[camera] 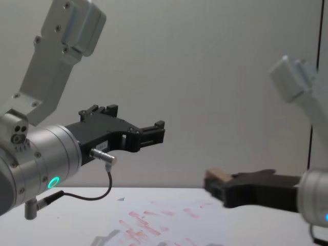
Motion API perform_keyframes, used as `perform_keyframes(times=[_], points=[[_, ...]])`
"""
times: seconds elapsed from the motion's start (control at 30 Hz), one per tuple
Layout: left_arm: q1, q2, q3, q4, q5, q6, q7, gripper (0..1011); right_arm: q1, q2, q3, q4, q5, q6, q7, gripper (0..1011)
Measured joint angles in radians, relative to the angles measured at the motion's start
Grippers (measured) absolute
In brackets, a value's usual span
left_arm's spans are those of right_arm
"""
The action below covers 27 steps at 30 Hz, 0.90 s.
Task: Use the one hand to pick up the stamp and affix it onto the A4 paper.
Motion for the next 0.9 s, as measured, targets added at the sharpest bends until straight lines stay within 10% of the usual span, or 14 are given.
perform_keyframes(times=[0.9], points=[[0.000,0.000,0.000,0.000,0.000,0.000,0.000,1003,0.067,-0.071,-0.085,0.143,-0.124,0.142,0.109,220]])
